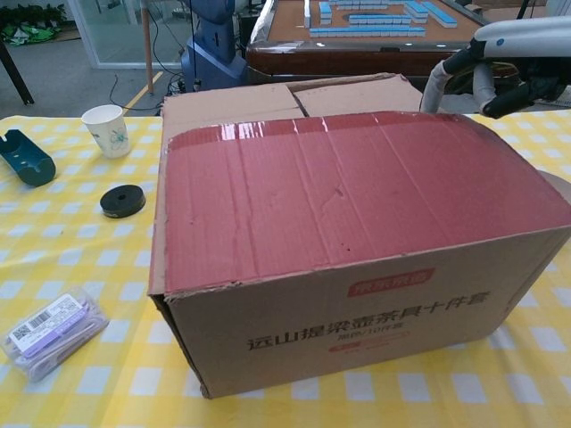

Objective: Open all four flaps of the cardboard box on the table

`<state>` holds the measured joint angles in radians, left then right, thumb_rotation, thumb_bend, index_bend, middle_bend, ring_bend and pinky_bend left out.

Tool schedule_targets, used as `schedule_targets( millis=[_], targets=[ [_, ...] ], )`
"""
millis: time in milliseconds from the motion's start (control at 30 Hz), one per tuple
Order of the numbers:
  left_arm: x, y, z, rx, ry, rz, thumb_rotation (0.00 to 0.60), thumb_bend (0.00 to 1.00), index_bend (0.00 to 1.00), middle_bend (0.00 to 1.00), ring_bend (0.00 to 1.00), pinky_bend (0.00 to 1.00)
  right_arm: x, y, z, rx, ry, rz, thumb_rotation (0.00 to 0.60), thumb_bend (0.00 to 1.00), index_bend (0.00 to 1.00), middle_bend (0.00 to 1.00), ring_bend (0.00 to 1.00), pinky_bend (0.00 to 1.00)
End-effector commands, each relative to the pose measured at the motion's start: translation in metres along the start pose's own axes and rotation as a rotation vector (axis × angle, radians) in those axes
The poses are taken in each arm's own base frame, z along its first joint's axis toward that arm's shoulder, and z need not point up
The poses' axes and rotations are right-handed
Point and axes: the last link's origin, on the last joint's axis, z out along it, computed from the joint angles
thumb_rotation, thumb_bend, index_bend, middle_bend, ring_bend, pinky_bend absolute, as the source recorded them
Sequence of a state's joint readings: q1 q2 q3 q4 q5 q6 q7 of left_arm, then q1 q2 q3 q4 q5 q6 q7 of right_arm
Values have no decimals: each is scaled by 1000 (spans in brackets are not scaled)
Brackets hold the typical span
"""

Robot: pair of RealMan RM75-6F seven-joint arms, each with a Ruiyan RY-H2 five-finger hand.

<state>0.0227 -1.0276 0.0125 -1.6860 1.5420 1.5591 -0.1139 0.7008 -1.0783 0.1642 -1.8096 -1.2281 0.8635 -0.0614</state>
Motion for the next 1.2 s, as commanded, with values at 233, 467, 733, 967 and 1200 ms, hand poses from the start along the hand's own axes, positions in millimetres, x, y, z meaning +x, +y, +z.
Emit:
schedule_targets(
  millis=[233, 467, 733, 967, 1200],
  targets=[
    [-2, -3, 0, 8, -6, -3, 600, 434, 398, 275, 157, 0, -4, 0, 1, 1, -14, -26, 600, 1000, 398, 278, 153, 117],
    [-3, -4, 2, 10, -6, -3, 600, 435, 398, 275, 157, 0, 2, -3, -10, 19, 12, 9, 600, 1000, 403, 278, 153, 117],
    [-4, -2, 4, -2, -12, 2, 600, 434, 399, 275, 157, 0, 17, -10, -40, 52, 44, 120, 600, 1000, 404, 278, 153, 117],
    [-3, 1, 6, -12, -11, 10, 600, 435, 399, 275, 157, 0, 33, -11, -69, 67, 64, 292, 600, 1000, 404, 278, 153, 117],
    [-4, 5, 6, -17, -15, 17, 600, 434, 402, 275, 157, 0, 42, -8, -91, 85, 12, 486, 600, 1000, 404, 278, 153, 117]
  ],
)
